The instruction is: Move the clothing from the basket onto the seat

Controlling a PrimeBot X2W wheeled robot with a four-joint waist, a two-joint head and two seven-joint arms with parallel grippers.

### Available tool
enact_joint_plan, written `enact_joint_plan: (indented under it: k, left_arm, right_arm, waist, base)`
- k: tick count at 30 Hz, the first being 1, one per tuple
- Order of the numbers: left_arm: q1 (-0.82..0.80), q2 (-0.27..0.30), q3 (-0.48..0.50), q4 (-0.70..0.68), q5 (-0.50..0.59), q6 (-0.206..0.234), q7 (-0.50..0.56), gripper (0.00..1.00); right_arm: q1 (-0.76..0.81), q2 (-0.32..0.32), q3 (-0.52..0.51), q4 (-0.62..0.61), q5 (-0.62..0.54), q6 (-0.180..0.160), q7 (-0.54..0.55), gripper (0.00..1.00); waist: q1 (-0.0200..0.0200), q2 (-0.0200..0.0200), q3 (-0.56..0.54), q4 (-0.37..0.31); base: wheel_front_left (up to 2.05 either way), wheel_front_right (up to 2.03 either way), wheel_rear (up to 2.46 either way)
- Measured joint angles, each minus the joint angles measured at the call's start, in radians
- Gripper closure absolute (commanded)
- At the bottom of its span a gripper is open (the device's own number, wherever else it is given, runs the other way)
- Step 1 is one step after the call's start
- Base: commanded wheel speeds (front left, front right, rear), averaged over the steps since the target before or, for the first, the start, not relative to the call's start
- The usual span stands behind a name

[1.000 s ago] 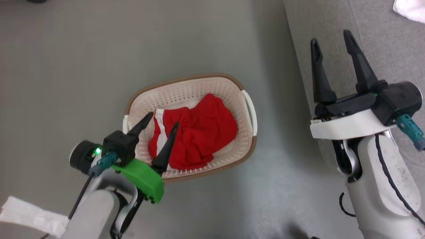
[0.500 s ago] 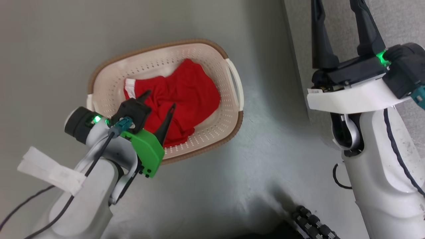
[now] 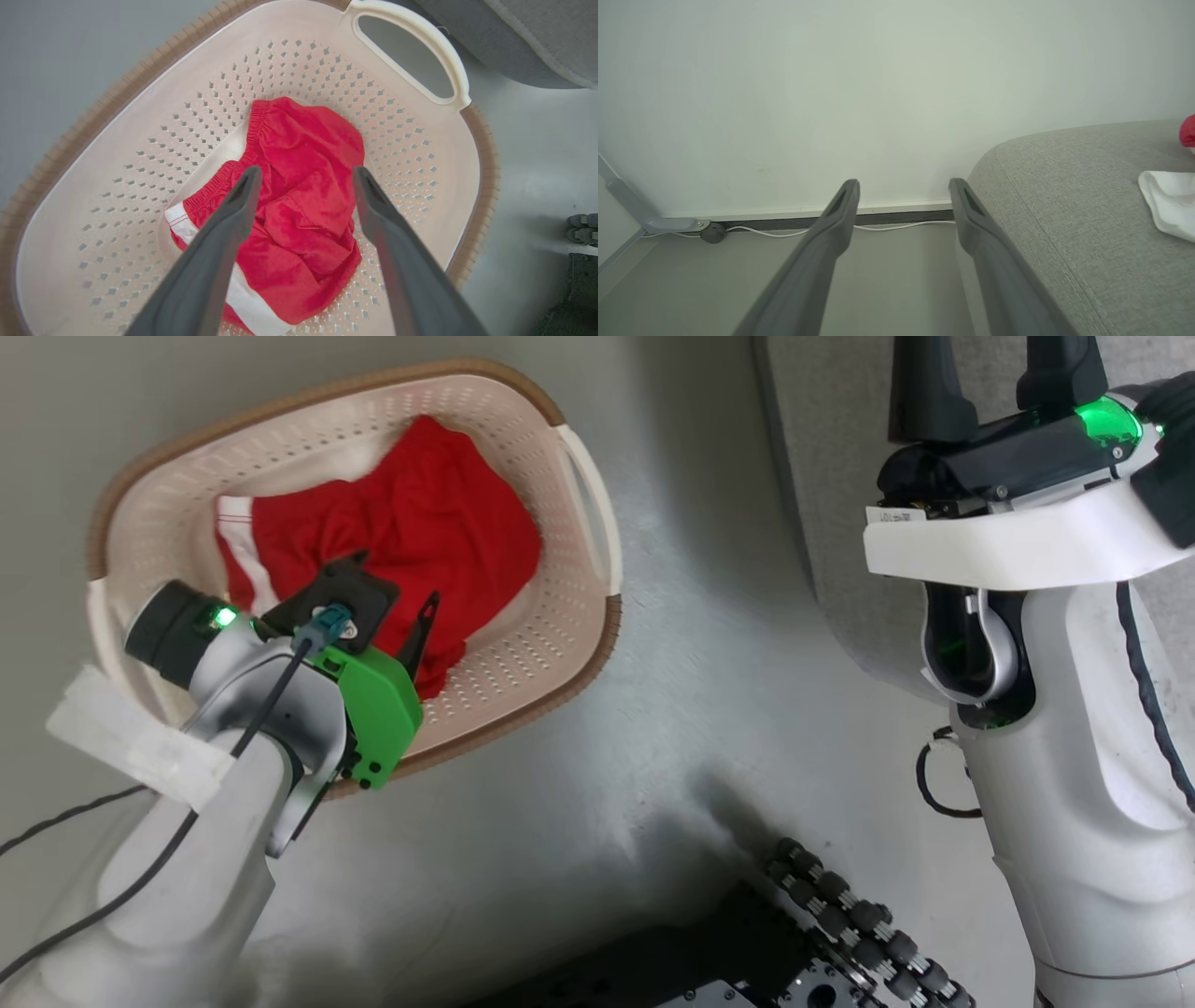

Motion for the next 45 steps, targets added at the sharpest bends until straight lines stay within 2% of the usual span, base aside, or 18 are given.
enact_joint_plan:
  k: [8,23,32,45]
  left_arm:
    - [-0.028,0.016,0.002,0.022,0.024,-0.001,0.032,0.00]
    - [-0.067,0.059,0.010,0.097,0.026,-0.010,0.127,0.00]
    - [-0.114,0.064,0.011,0.156,0.023,-0.018,0.173,0.00]
    - [-0.162,0.070,0.015,0.221,-0.013,-0.035,0.184,0.00]
  right_arm:
    - [-0.020,0.001,0.021,-0.010,0.054,-0.025,0.000,0.00]
    - [-0.022,0.006,0.043,-0.011,0.086,-0.044,0.000,0.00]
    - [-0.021,0.007,0.039,-0.011,0.082,-0.052,0.000,0.00]
    - [-0.017,0.007,0.054,-0.008,0.052,-0.053,0.000,0.00]
  waist:
    - [0.0000,0.0000,0.051,-0.062]
    - [-0.0001,0.0000,0.125,-0.145]
    - [-0.0001,0.0000,0.151,-0.151]
    - [-0.0001,0.0000,0.181,-0.128]
  base:
    - [0.00,0.00,0.00]
    - [0.00,0.00,0.00]
    - [0.00,0.00,0.00]
    - [0.00,0.00,0.00]
